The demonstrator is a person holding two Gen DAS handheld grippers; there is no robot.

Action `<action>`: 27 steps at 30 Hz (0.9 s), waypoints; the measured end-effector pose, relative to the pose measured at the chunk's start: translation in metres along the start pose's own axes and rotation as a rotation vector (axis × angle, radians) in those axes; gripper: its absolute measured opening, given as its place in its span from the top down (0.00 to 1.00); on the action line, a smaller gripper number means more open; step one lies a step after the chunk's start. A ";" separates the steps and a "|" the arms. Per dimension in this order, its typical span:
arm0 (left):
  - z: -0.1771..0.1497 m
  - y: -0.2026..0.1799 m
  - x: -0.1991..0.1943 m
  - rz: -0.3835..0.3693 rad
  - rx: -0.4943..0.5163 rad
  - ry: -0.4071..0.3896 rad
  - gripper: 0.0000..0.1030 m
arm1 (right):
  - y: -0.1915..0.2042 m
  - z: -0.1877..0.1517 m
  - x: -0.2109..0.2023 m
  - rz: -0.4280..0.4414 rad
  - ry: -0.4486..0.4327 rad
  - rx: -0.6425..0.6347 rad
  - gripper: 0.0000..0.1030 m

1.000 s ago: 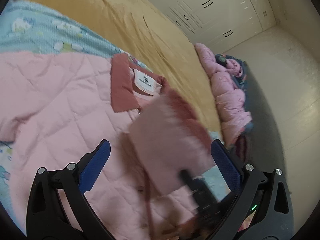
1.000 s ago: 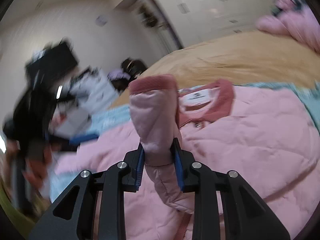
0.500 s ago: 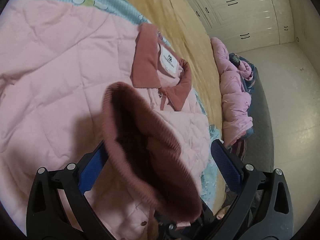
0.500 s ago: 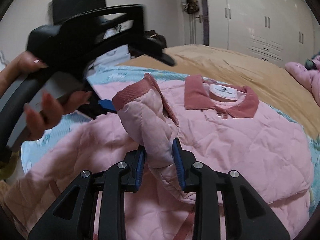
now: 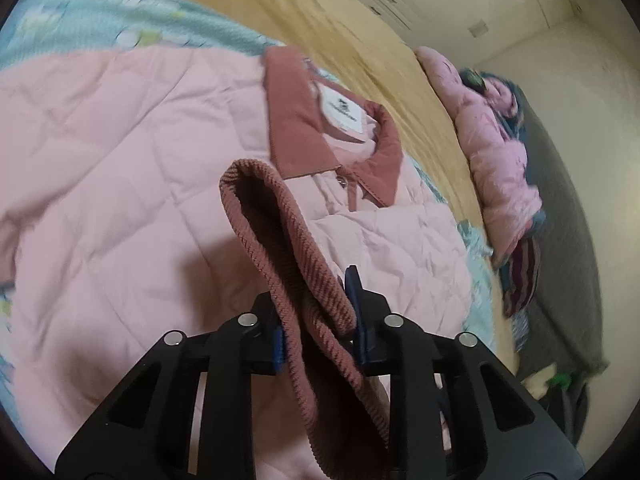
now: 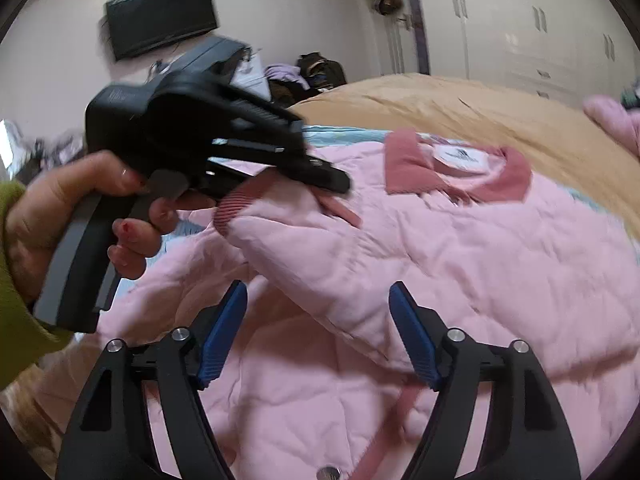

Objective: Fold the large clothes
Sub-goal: 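Grasp the sleeve cuff with the left tool while the right tool releases it, then lay the sleeve across the jacket body with the left tool and release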

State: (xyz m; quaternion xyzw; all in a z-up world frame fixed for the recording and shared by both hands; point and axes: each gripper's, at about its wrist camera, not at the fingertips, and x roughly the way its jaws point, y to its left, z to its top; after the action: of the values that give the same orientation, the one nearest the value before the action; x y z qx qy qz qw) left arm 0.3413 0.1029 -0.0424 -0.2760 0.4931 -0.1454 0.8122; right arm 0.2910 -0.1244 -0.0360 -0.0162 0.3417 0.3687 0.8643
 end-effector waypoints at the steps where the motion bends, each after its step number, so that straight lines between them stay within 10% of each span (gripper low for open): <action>1: 0.002 -0.009 -0.005 0.002 0.049 -0.014 0.86 | -0.004 0.000 -0.004 0.011 -0.003 0.025 0.28; 11: 0.055 -0.083 -0.086 0.076 0.366 -0.255 0.87 | -0.074 0.017 -0.060 -0.086 -0.147 0.260 0.28; 17: 0.055 -0.019 -0.052 0.142 0.261 -0.196 0.88 | -0.127 0.029 -0.071 -0.261 -0.154 0.366 0.28; 27: 0.028 0.046 -0.004 0.245 0.149 -0.126 0.86 | -0.205 0.042 -0.012 -0.439 0.075 0.428 0.28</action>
State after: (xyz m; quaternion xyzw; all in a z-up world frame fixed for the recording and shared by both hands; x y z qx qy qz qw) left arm 0.3630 0.1505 -0.0568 -0.1613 0.4589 -0.0641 0.8714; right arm 0.4423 -0.2689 -0.0426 0.0791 0.4314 0.0919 0.8940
